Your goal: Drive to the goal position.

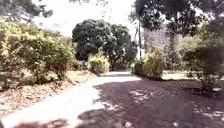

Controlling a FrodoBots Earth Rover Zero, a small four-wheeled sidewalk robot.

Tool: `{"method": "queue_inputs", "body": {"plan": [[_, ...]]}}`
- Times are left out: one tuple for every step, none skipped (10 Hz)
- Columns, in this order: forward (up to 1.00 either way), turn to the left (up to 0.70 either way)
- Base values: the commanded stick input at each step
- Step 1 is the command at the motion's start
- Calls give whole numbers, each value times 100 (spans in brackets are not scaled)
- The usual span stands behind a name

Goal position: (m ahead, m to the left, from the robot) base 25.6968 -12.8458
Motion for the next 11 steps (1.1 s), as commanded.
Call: {"method": "queue_inputs", "body": {"plan": [[70,0],[70,0],[70,0],[70,0],[70,0],[70,0],[70,0],[70,0],[70,0],[70,0],[70,0]]}}
